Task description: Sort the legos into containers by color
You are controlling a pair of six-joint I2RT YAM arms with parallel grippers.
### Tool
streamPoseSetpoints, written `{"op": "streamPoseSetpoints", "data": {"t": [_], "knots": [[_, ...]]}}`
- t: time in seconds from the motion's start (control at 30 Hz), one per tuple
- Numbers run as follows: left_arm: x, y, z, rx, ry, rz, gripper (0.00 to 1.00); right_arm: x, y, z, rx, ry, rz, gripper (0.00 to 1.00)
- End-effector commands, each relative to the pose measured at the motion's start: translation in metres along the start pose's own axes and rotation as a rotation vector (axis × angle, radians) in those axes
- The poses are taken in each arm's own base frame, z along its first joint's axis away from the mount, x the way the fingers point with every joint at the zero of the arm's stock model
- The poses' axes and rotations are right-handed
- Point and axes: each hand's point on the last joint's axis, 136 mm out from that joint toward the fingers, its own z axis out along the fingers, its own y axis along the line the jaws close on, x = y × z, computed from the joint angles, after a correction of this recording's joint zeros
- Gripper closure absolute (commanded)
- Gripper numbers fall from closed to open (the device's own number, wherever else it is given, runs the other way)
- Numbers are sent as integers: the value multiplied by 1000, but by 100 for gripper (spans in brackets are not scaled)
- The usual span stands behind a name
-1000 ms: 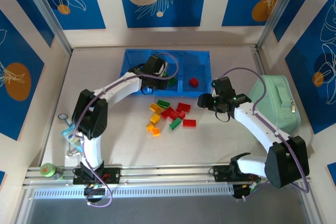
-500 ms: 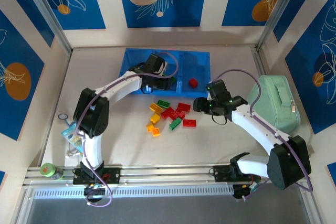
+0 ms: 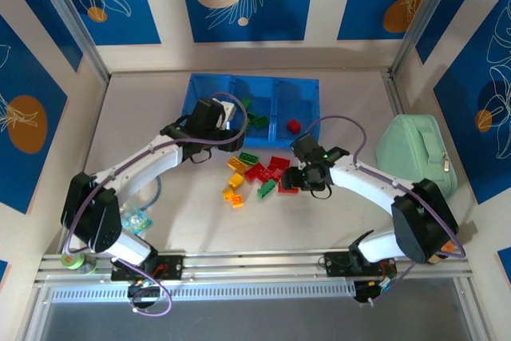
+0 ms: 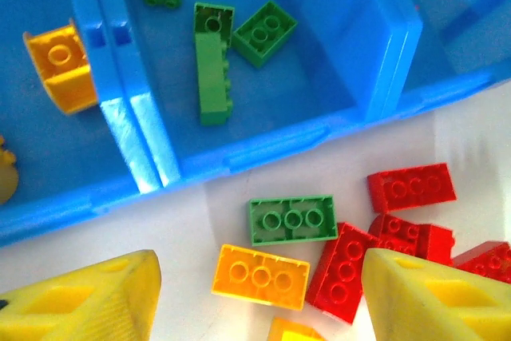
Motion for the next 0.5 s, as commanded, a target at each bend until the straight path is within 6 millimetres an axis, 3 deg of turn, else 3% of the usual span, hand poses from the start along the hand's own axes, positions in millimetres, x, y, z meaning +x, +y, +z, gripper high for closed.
{"op": "streamPoseSetpoints", "data": {"t": [0.0,0.47], "knots": [[3,11,-9,-43,-33,-24,32,-3,8,0,16,12,22,28],[24,46,-31,-90,-73,-122,32,-2,20,23,94,72,9,29]]}}
